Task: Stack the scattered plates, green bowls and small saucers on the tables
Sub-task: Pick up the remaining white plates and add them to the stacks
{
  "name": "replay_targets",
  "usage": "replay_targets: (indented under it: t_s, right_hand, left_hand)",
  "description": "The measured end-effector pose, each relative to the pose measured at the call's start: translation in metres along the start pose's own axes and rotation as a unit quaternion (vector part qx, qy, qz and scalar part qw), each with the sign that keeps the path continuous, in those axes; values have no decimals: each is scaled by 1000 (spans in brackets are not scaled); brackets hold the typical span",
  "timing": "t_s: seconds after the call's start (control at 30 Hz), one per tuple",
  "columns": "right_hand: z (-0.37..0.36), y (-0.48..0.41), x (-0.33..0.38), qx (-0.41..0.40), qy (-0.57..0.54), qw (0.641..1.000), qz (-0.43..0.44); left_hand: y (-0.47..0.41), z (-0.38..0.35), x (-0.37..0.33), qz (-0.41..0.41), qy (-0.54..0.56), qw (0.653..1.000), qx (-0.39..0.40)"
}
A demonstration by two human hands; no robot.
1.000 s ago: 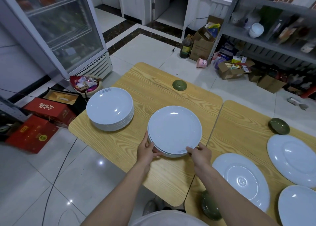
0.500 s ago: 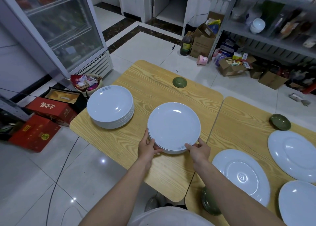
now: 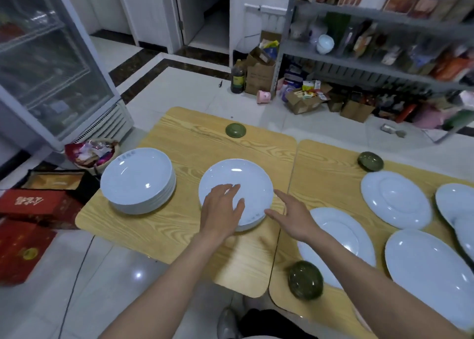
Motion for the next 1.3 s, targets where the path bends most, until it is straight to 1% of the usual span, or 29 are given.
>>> replay_targets:
  t_s: [0.03,0.1,0.17,0.23,0.3,0.43,0.53,0.7,0.83,1.0,1.13,1.3]
  right_hand:
    - [9,9,2,9,59,998,13]
    - [29,29,4,1,167,986,17]
    - [49,52,3,-21,266,964,4]
    - [68,78,-4,-35,334,941,-28]
    - [88,108,-14,-50,365,927,-63]
    - [125,170,-40,-102,372,916,-115]
    - [152,224,-66,-125,371,908,-149]
    - [189,322,-120,-162,362,897,-194]
    - [220,401,-172,-185,342,893,-225]
    - [253,486,-238,-219,324,883,-260]
    - [274,530,-278,-237,308,875,-287]
    - [303,557,-324,-256,292,866,-313]
  left_hand:
    - [-1,0,-12,-27,-28,999,25]
    - [-1,-1,-39,-73,-90,991,67]
    - [1,-2,-67,-115,-139,980,83]
    - [10,-3,-97,-146,-166,972,84]
    - [23,-6,-129,-179,-185,963,82]
    - [51,-16,-189,-260,-198,943,56]
    - [75,-28,-245,-326,-173,929,17]
    - [135,-57,-348,-408,-139,902,-18]
    - [188,-95,-427,-444,-135,885,-24]
    - [245,-147,-514,-468,-111,877,-11]
    - [274,-180,-564,-494,-107,863,-2]
    - [282,-219,-617,-520,-100,848,-2]
Point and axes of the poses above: each hand's wrist, its own y-axis away from the middle knuckle, its own z-axis out of the back of the hand, x = y × z, the point moved 3 cm from there along -y, towards the middle knuckle, and after that the axes turned 4 degrees about x, right-handed, at the moved point
